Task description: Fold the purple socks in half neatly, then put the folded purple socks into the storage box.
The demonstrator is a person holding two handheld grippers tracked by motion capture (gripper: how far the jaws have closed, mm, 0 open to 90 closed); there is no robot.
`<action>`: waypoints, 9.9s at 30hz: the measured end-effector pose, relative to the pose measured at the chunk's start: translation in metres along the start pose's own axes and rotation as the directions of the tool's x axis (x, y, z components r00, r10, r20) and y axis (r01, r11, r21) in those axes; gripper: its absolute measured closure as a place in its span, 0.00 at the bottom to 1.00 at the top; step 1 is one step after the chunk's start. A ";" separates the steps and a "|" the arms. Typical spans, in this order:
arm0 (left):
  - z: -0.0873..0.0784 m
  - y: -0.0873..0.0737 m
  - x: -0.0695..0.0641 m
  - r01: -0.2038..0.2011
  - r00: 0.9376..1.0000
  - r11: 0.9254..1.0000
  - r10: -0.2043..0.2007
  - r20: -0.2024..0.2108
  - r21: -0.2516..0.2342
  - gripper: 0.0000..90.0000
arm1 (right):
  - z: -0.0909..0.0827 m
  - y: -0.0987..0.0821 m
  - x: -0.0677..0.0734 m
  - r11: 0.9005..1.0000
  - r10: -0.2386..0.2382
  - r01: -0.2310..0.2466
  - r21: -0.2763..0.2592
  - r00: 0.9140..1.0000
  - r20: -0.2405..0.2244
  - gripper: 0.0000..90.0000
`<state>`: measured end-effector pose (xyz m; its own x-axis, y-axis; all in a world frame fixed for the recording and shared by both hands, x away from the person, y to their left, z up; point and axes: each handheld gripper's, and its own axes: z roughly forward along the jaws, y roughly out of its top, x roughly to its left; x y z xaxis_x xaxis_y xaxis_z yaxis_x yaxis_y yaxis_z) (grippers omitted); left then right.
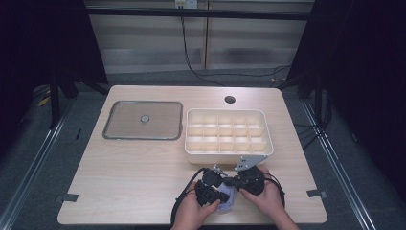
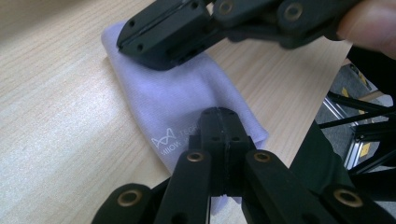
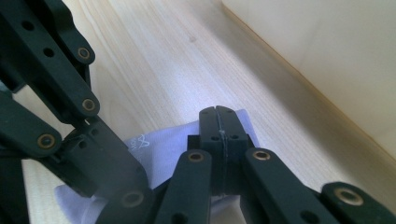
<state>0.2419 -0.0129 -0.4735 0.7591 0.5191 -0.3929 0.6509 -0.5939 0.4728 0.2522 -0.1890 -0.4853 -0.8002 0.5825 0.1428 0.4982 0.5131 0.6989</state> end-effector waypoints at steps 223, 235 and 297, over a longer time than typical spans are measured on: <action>-0.035 -0.060 0.084 -0.280 0.929 0.934 0.205 -0.309 -0.223 0.23 | -0.097 0.057 -0.045 0.912 0.395 -0.387 0.139 0.918 -0.033 0.81; -0.035 -0.060 0.084 -0.281 0.928 0.933 0.206 -0.310 -0.223 0.23 | -0.109 0.071 -0.065 0.904 0.409 -0.408 0.130 0.912 0.023 0.81; -0.035 -0.060 0.084 -0.281 0.928 0.933 0.205 -0.310 -0.224 0.23 | -0.094 0.065 -0.139 0.839 0.466 -0.513 0.183 0.850 0.246 0.81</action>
<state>0.2662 0.0874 -0.5073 0.8342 0.5510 -0.0233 0.3917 -0.5622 0.7284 0.3648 -0.2959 -0.3943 -0.3655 0.8892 0.2750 0.8894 0.2465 0.3850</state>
